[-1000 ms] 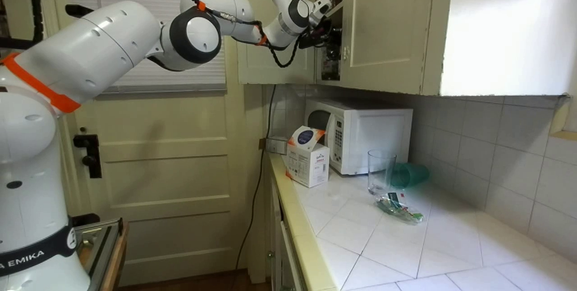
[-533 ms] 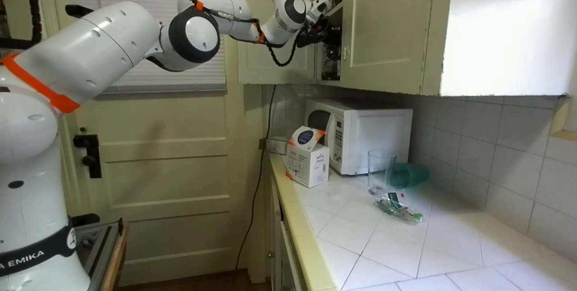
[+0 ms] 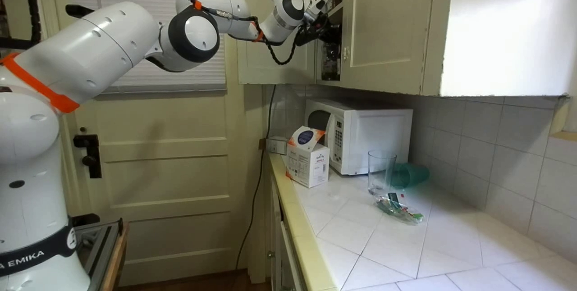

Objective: Put the soy sauce bottle on the bottom shelf.

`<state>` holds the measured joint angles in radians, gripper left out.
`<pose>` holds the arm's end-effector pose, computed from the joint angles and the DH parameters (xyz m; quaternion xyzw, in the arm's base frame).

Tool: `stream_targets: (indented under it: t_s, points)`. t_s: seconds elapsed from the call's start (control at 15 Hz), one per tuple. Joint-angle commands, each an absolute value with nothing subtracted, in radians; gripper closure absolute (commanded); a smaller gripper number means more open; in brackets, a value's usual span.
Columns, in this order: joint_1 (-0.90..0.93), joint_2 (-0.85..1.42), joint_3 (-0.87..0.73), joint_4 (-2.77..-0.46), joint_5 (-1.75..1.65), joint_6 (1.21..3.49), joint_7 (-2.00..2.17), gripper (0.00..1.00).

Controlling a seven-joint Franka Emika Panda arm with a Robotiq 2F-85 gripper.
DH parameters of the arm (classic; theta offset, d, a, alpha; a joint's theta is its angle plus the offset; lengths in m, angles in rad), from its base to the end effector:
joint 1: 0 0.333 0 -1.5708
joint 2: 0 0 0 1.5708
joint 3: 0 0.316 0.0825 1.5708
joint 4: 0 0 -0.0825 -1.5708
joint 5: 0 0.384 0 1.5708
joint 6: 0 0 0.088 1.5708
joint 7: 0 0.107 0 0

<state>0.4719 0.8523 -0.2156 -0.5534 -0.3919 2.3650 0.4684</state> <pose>0.7347 0.2987 0.6408 0.8543 0.0364 0.5150 0.0598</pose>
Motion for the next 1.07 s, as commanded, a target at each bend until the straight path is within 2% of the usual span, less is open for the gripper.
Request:
stream_targets:
  t_s: [0.0,0.47,0.53,0.6,0.93,1.0]
  points:
    - [0.472,0.877,-0.234,-0.509,-0.403,2.355,0.466,0.87]
    - [0.470,0.886,-0.236,-0.507,-0.398,2.359,0.468,0.87]
    - [0.469,0.886,-0.236,-0.507,-0.396,2.359,0.470,0.37]
    - [0.469,0.885,-0.236,-0.508,-0.396,2.358,0.471,0.37]
    - [0.470,0.885,-0.243,-0.501,-0.396,2.361,0.473,0.01]
    - [0.471,0.885,-0.244,-0.500,-0.397,2.360,0.474,0.00]
